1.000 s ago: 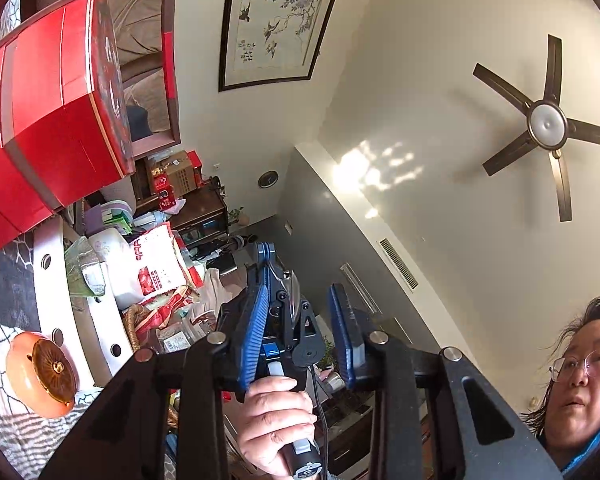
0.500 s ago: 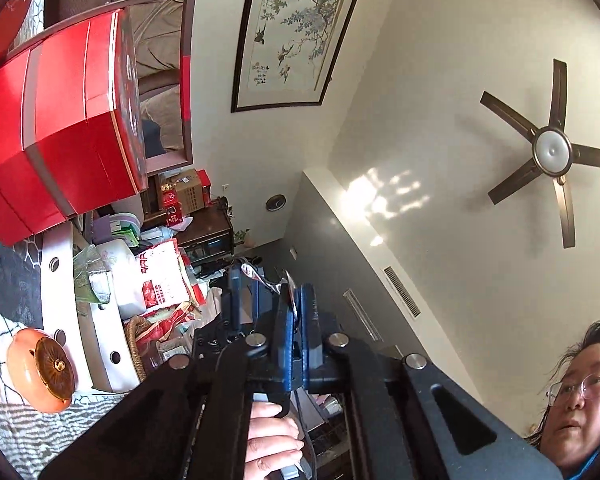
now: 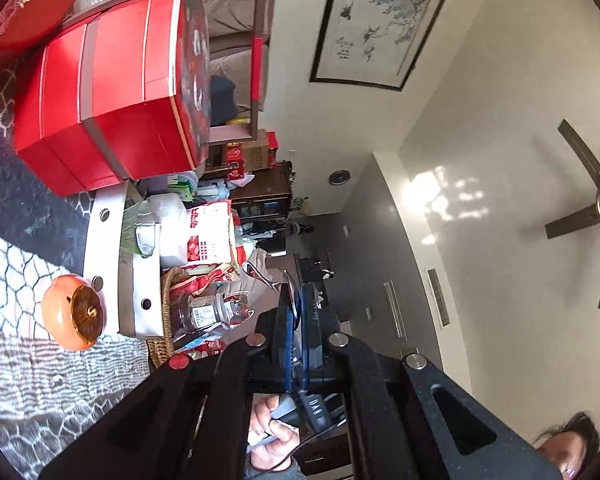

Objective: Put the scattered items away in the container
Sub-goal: 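Lift the spoon out of the glass bowl with the right gripper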

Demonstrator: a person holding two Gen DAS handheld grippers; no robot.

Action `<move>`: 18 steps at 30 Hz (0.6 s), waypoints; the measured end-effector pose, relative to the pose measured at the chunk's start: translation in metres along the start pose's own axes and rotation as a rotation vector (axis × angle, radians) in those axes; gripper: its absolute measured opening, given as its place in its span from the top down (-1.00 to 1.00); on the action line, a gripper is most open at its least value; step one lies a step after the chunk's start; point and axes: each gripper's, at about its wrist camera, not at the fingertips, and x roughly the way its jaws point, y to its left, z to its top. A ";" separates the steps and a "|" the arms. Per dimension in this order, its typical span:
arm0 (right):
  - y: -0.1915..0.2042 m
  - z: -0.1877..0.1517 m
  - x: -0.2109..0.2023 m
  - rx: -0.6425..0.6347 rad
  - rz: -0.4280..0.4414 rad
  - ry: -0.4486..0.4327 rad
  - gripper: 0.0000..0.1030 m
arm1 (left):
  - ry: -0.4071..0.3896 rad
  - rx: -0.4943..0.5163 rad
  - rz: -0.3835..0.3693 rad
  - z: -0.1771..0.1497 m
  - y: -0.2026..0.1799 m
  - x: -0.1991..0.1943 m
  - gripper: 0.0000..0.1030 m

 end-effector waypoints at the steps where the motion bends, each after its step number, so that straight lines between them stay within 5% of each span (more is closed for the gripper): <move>1: 0.017 -0.001 0.000 -0.132 -0.070 0.011 0.39 | -0.003 -0.022 0.017 0.000 -0.003 -0.002 0.96; 10: 0.113 -0.028 0.022 -0.727 -0.385 -0.054 0.42 | 0.062 -0.078 0.074 -0.028 -0.019 0.011 0.95; 14: 0.121 -0.040 0.031 -0.815 -0.435 -0.042 0.49 | 0.092 -0.103 0.085 -0.036 -0.015 0.016 0.95; 18: 0.121 -0.045 0.039 -0.842 -0.439 -0.006 0.81 | 0.101 -0.108 0.083 -0.039 -0.016 0.017 0.95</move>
